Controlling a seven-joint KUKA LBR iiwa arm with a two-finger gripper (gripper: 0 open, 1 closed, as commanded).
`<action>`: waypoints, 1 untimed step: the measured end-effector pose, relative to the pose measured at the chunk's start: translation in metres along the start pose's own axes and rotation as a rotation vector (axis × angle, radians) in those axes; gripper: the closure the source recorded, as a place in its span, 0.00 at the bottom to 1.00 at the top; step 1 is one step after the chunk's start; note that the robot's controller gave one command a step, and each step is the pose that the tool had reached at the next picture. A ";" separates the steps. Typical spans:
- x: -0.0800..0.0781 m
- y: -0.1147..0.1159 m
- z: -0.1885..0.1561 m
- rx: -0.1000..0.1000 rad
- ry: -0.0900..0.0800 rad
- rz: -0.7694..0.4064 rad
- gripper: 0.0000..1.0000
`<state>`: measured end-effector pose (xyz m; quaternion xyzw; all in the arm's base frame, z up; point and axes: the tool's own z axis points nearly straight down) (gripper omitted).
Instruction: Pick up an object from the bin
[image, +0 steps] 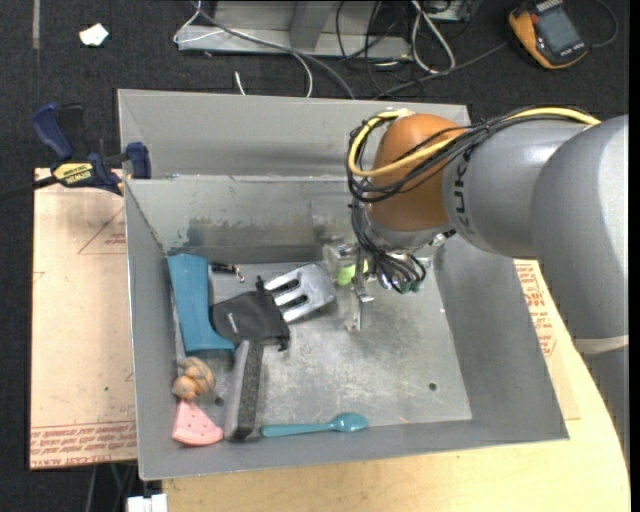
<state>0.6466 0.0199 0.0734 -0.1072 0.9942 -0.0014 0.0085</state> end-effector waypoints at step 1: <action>-0.001 0.023 -0.065 -0.004 0.008 0.000 0.00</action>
Offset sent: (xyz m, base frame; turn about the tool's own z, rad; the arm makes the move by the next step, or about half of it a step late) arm -0.0120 0.0772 0.0153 0.0808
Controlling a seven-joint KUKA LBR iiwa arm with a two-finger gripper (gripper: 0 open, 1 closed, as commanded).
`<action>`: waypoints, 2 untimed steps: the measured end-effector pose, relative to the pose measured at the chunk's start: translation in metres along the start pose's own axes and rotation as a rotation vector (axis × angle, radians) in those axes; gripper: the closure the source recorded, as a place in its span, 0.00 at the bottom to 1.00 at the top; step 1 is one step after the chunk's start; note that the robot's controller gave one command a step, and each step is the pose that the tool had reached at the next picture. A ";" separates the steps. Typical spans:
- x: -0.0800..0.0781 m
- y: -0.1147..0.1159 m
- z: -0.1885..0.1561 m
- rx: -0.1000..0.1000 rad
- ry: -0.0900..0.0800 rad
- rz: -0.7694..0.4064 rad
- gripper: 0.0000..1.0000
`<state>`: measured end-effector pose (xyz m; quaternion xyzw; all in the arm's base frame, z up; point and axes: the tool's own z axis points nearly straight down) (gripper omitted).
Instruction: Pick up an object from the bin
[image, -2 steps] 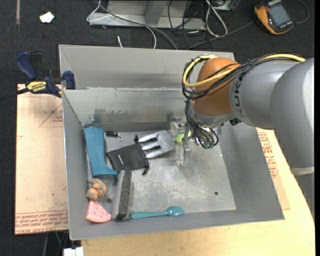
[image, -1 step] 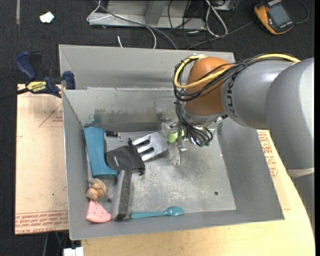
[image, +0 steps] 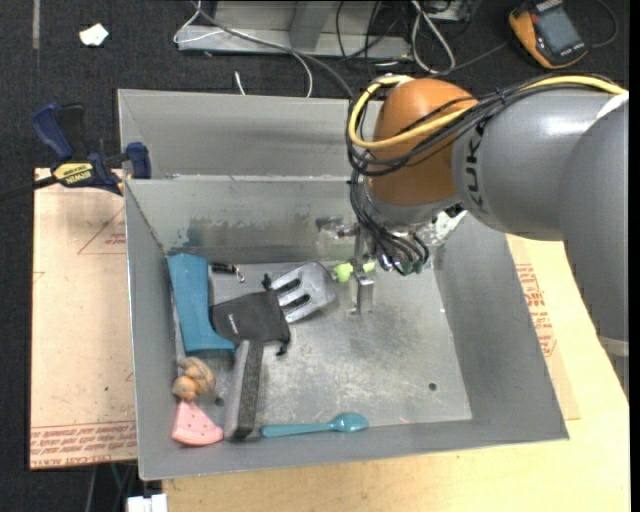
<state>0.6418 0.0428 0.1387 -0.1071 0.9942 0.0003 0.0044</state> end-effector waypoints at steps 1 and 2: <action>-0.006 0.034 0.011 0.001 -0.008 0.050 0.00; -0.012 0.061 0.009 0.001 -0.007 -0.074 0.00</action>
Offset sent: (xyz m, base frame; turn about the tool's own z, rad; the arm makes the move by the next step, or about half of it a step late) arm -0.0002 0.0664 -0.0023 -0.0815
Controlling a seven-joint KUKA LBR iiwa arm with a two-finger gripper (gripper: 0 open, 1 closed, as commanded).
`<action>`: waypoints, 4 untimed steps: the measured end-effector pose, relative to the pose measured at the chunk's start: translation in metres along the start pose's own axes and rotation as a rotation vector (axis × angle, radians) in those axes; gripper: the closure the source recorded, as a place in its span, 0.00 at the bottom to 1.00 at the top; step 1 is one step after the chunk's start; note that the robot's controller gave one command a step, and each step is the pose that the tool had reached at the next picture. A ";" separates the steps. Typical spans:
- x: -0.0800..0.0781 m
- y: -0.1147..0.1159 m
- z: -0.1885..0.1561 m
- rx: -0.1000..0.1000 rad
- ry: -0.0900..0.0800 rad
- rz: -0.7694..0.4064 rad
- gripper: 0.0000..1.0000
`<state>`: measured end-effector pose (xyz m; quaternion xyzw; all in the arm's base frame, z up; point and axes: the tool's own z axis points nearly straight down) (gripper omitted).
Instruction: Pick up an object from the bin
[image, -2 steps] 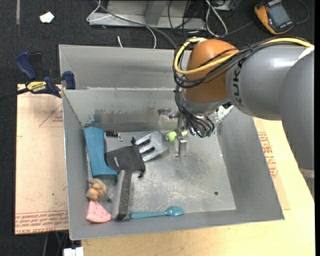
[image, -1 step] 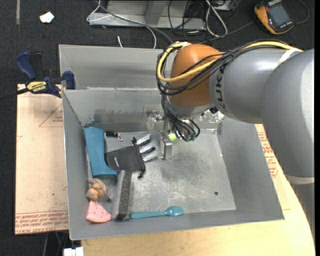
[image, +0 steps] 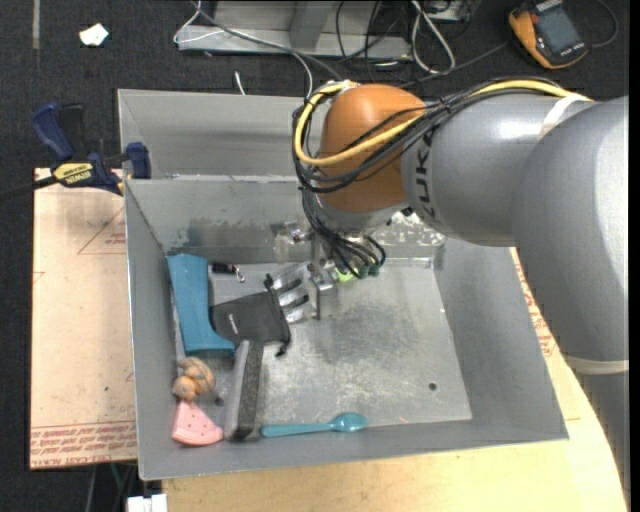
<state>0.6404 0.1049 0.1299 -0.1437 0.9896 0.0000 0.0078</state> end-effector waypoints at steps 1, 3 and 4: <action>-0.002 0.017 0.022 0.000 -0.003 -0.111 0.00; 0.007 0.022 0.054 -0.002 -0.002 -0.095 1.00; 0.007 0.022 0.054 -0.002 -0.002 -0.095 1.00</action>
Offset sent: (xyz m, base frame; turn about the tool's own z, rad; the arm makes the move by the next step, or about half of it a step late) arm -0.0262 0.0284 -0.0599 -0.0143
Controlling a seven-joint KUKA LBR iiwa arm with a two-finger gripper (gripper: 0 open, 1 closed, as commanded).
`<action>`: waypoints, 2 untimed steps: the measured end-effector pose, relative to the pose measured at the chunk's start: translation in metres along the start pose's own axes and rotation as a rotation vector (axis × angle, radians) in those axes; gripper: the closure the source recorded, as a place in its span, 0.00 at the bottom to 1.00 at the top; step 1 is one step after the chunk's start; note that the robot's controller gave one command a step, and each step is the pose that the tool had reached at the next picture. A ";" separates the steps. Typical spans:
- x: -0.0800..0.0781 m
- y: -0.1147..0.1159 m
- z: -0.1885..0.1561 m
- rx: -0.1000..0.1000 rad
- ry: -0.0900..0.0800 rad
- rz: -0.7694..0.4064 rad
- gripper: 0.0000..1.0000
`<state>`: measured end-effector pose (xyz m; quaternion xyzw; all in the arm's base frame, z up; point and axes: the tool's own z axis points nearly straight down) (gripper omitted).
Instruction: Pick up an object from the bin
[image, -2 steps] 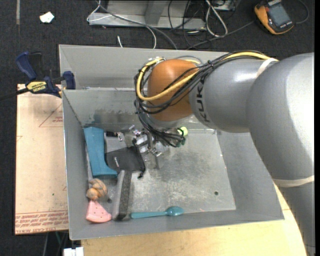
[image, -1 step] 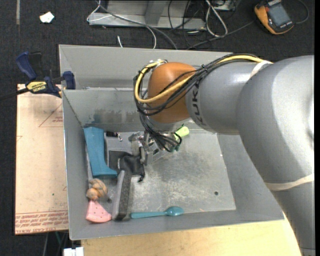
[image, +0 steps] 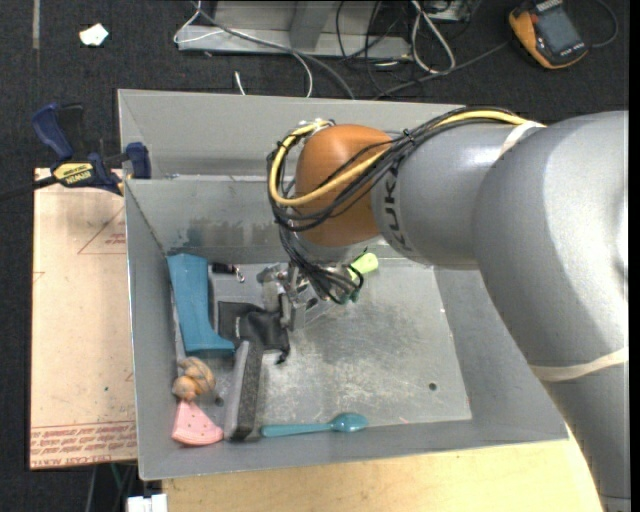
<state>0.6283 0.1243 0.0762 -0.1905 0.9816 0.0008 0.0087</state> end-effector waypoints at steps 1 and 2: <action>0.008 0.008 -0.057 -0.001 0.005 -0.045 1.00; -0.004 0.006 -0.150 -0.002 0.005 -0.172 1.00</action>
Offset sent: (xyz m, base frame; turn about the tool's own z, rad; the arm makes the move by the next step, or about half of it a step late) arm 0.0013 0.0065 0.1702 -0.1960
